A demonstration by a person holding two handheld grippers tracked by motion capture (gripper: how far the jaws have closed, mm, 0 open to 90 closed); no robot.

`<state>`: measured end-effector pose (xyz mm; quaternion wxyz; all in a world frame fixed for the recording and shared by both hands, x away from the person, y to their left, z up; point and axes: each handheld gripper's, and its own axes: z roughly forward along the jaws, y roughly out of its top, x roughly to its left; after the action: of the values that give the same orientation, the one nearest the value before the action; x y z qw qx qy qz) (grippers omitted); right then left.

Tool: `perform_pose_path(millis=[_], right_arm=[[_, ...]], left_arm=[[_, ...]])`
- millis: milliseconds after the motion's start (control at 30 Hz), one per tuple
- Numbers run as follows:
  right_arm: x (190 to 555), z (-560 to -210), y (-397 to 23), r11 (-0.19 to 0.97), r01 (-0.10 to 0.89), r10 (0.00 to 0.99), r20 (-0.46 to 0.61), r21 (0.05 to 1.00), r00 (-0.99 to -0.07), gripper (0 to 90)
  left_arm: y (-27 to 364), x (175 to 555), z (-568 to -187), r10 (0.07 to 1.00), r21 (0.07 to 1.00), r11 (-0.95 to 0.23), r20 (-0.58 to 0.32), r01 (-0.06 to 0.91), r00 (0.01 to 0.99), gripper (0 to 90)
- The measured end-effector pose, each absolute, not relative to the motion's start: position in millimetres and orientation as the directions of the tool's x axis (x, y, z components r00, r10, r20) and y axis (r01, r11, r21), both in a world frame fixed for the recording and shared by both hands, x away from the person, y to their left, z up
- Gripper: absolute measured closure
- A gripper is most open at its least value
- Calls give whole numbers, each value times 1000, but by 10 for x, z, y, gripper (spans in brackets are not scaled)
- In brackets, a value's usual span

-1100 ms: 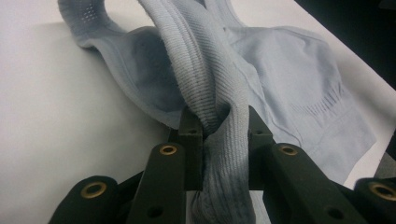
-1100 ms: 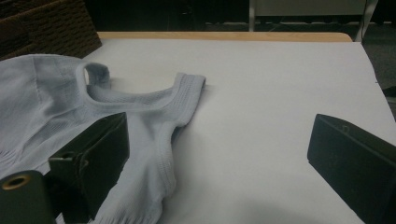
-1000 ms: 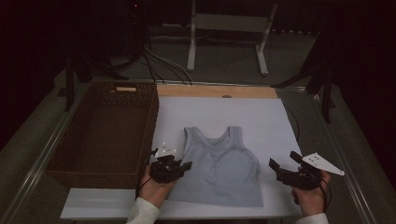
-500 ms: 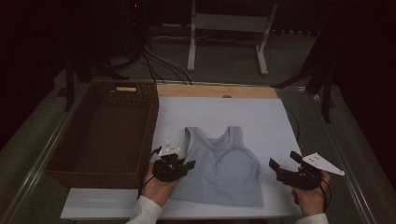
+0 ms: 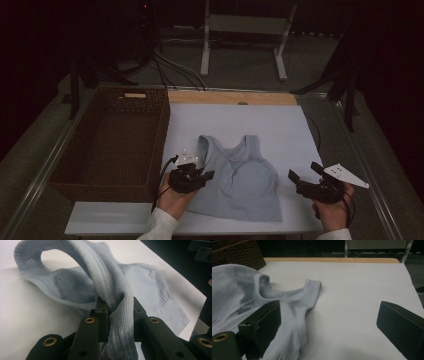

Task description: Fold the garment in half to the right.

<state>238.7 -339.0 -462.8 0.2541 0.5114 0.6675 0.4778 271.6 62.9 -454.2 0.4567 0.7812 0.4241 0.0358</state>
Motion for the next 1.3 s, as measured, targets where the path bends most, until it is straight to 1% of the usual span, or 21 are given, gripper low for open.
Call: perform_pose_path(millis=[767, 1067, 1300], right_arm=[[2388, -4632, -3391, 25, 439, 925, 145, 898, -351, 60], [2390, -4635, -3389, 25, 442, 924, 148, 897, -352, 60], [2392, -4637, -3389, 26, 444, 923, 148, 896, -354, 60]], left_arm=[[336, 2739, -4470, 648, 755, -248, -335, 606, 683, 751], [237, 2768, -4445, 629, 754, -249, -352, 608, 693, 748], [165, 2811, -4446, 616, 745, -236, -382, 624, 689, 744]])
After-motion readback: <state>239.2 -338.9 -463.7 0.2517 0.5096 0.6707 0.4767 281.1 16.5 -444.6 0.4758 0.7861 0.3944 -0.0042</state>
